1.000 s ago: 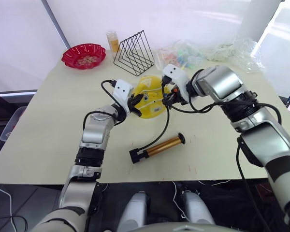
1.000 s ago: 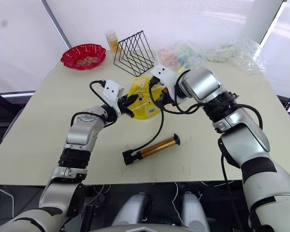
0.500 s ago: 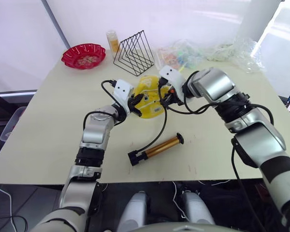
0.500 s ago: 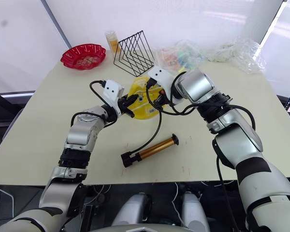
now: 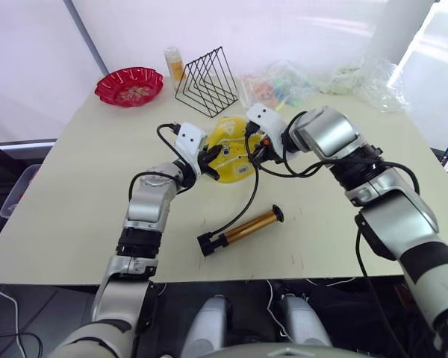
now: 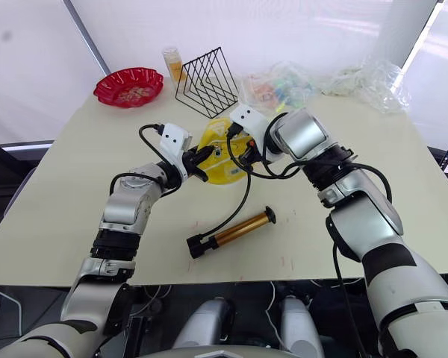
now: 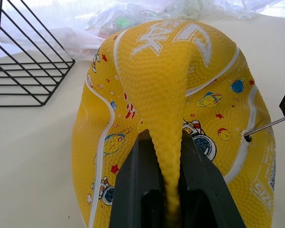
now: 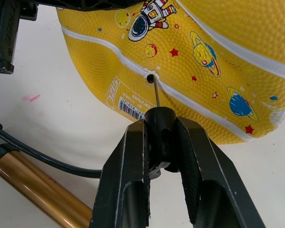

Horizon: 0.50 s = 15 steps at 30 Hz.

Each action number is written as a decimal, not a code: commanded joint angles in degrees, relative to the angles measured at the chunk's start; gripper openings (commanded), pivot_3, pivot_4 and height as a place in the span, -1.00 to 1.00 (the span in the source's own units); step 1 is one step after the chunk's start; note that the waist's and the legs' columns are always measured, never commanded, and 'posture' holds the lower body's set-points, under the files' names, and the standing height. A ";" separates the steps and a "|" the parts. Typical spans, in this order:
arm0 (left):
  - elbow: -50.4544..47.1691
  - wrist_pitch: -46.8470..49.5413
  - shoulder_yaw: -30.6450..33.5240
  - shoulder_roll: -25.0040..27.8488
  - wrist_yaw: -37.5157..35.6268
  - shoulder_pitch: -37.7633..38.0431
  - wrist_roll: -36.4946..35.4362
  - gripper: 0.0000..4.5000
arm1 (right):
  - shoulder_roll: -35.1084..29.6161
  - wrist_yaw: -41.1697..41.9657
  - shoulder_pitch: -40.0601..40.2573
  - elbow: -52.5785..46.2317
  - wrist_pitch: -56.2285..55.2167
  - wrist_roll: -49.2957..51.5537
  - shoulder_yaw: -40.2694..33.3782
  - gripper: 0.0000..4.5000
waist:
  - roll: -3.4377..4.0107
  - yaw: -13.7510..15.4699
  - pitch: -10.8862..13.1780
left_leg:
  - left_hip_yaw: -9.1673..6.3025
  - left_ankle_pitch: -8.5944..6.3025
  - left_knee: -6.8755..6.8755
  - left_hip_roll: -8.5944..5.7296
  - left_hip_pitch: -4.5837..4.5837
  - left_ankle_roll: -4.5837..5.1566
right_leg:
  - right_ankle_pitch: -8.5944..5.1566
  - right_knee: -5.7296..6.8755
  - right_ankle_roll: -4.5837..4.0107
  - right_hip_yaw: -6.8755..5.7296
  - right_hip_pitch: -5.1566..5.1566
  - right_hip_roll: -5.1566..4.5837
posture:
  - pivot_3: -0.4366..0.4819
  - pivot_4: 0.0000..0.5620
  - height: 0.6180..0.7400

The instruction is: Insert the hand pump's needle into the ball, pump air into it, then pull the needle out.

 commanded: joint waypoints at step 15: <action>-2.27 1.00 -0.95 -0.63 -0.61 0.75 -0.66 -0.99 | 0.04 2.09 0.76 -1.84 -0.65 -2.71 0.58 -0.86 | 0.00 -0.03 0.00 | -0.01 0.00 0.00 0.00 0.00 0.00 | 0.00 0.00 0.00 -0.01 0.00 0.00 | -0.05 -0.47 0.95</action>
